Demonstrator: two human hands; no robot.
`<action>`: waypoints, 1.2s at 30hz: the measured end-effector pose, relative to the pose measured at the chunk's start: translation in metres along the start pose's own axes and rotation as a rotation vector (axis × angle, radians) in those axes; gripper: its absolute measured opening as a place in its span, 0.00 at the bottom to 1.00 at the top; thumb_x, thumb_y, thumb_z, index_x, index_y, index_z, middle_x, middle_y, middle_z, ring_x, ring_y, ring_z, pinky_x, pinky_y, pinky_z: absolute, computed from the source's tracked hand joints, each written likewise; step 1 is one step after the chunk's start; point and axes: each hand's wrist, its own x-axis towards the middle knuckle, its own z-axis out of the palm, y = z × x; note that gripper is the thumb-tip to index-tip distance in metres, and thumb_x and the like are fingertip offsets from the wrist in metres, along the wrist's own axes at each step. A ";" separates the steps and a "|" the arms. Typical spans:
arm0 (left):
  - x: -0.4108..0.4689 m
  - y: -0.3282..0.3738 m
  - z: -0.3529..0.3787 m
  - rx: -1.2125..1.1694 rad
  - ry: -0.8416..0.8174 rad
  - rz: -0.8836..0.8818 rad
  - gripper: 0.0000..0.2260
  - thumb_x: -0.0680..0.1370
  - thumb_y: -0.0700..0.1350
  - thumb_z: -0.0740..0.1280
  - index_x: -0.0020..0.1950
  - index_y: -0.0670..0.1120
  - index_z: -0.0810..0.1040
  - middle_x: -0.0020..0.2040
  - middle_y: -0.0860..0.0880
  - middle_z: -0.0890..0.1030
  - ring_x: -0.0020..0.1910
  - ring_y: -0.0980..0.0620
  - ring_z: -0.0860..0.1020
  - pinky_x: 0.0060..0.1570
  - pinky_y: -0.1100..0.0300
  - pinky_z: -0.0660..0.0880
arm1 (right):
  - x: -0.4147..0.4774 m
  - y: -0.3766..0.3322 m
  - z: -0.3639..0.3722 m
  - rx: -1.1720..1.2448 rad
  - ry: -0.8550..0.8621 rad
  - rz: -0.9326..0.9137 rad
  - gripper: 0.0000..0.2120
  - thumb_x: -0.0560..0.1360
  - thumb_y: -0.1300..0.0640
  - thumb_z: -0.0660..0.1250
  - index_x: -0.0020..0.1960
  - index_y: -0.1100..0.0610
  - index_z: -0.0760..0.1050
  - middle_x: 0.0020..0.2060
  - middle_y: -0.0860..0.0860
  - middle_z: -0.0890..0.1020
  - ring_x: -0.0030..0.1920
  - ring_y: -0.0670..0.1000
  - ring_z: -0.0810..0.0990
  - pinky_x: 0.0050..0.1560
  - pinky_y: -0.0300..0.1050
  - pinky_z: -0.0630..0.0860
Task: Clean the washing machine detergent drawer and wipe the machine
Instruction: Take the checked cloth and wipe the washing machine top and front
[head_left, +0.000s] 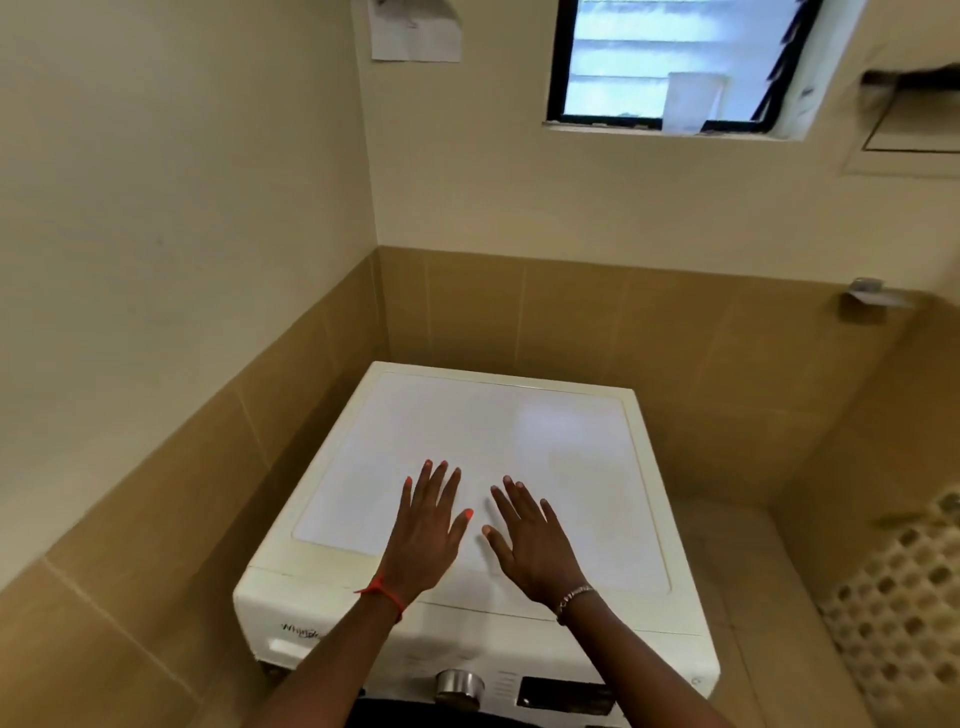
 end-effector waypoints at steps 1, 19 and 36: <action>0.003 0.007 0.004 -0.016 -0.037 0.021 0.26 0.81 0.61 0.42 0.76 0.53 0.50 0.71 0.46 0.65 0.75 0.50 0.55 0.71 0.51 0.44 | -0.001 0.005 0.000 0.001 0.005 0.012 0.45 0.63 0.33 0.25 0.77 0.50 0.44 0.76 0.48 0.43 0.76 0.48 0.41 0.68 0.42 0.34; 0.114 0.147 0.046 -0.093 -0.152 0.370 0.32 0.81 0.60 0.39 0.65 0.44 0.75 0.64 0.44 0.76 0.63 0.44 0.75 0.66 0.52 0.61 | -0.027 0.136 -0.050 -0.091 0.136 0.408 0.51 0.60 0.30 0.17 0.77 0.51 0.42 0.71 0.47 0.35 0.70 0.47 0.30 0.68 0.44 0.31; 0.177 0.417 0.071 -0.202 -0.050 0.631 0.28 0.80 0.59 0.44 0.76 0.46 0.52 0.77 0.48 0.53 0.77 0.52 0.46 0.73 0.57 0.40 | -0.127 0.348 -0.175 -0.168 0.270 0.594 0.57 0.56 0.28 0.16 0.77 0.52 0.47 0.77 0.49 0.45 0.75 0.45 0.40 0.73 0.44 0.38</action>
